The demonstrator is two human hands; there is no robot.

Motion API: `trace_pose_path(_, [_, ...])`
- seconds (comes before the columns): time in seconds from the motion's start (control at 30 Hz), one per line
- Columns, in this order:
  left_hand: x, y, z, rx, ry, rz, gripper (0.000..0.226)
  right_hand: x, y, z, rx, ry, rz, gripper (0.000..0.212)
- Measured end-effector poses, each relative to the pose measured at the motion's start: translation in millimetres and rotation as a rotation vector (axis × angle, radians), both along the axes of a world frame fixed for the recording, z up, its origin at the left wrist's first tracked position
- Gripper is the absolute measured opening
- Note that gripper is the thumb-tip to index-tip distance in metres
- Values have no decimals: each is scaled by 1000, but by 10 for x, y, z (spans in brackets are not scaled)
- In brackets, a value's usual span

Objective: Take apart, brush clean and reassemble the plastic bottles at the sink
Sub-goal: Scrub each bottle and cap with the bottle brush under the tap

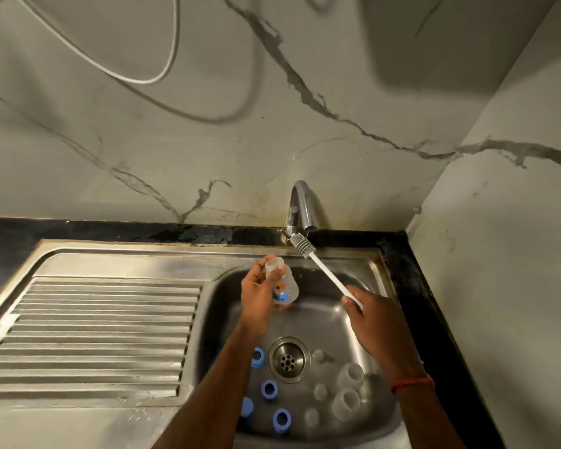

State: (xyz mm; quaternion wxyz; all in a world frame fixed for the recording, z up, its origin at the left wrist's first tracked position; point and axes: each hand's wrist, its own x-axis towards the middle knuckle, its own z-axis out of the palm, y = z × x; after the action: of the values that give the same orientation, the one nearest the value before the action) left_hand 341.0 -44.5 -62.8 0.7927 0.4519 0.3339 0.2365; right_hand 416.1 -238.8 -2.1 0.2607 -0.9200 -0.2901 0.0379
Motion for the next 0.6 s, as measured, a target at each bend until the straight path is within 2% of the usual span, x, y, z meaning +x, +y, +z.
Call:
trace_pose_path(0.1, [-66,-28,89,-35,-72,-45,48,-29,-64,62,9,2,7,18])
trace_pose_path(0.2, [-132,-37,123,36,-104,-107,49,-107,-145,154,48,30,54,23])
trace_pose_path(0.3, [-208,9,137,245,-20,-139,46,-179,-236,263,47,26,93,24])
trace_pose_path(0.4, [-289,95,111,468,75,-159,54,-200,-327,333,5,20,112,21])
trace_pose_path(0.6, [-387,249,118,758,83,-290,65,-185,-467,471,-85,4,146,27])
